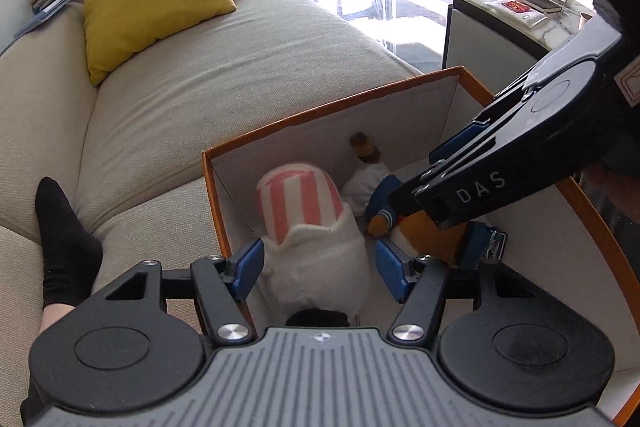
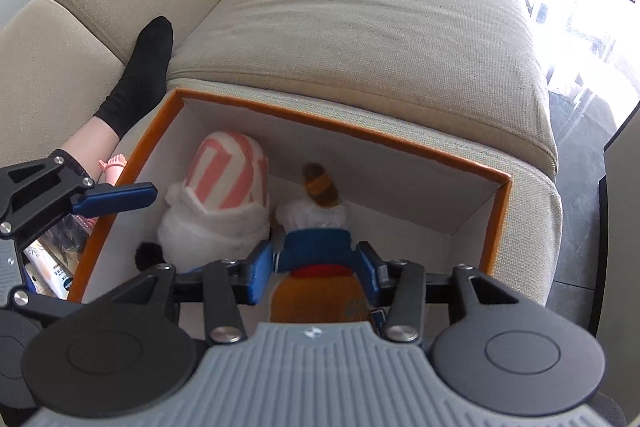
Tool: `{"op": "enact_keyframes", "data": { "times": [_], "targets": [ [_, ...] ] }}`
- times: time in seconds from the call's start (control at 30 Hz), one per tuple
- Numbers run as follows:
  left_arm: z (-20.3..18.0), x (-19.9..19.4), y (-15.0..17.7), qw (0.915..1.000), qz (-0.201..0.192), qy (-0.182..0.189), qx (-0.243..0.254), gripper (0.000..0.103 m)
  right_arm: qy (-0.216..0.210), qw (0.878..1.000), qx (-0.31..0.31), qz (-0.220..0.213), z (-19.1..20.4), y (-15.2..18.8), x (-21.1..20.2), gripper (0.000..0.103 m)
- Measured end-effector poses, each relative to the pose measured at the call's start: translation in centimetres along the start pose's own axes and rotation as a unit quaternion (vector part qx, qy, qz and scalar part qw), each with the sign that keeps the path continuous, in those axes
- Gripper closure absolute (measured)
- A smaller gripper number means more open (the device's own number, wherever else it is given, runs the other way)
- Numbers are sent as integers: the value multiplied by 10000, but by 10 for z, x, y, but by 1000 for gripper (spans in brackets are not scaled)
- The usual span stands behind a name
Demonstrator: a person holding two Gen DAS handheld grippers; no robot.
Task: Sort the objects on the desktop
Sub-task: 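Carry both plushes into the white box and open both tools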
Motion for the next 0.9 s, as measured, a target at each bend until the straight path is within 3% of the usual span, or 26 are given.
{"op": "enact_keyframes", "data": {
  "times": [0.07,0.2,0.3,0.4,0.47,0.57,0.7,0.8,0.9],
  "targets": [
    [1,-1,1,10000,-15,57,-18,34,53,9999,-128,-53,2,3,-8,54],
    [7,-3,4,9996,-40,269,-122,61,144,9980,-616,-42,11,16,-19,55],
    [11,-3,5,9992,-122,292,-228,71,294,9938,-1068,35,21,29,-18,55],
    [19,-1,-2,9973,-95,545,-477,79,500,9883,-1434,111,27,39,-10,55],
    [23,2,-9,9969,-66,531,-574,80,525,9863,-1554,159,30,41,-3,54],
    [20,7,-18,9986,-77,180,-484,80,698,9833,-1667,211,34,41,9,54],
    [17,14,-26,9990,-28,108,-440,80,736,9836,-1616,303,32,39,19,55],
    [16,20,-30,9992,83,-12,-393,80,671,9871,-1428,271,28,37,21,56],
    [14,25,-35,9993,215,96,-294,80,341,9967,-677,278,11,30,17,69]
  ]
}}
Point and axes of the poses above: each gripper's, at about its wrist camera, not at the fingertips, and x roughly the way its jaws point, z to its left, y to its underside, the point moved 1 cm from there along x, roughly the way its jaws point, and after that the axes turned 6 degrees about z, right-handed, at the moved point
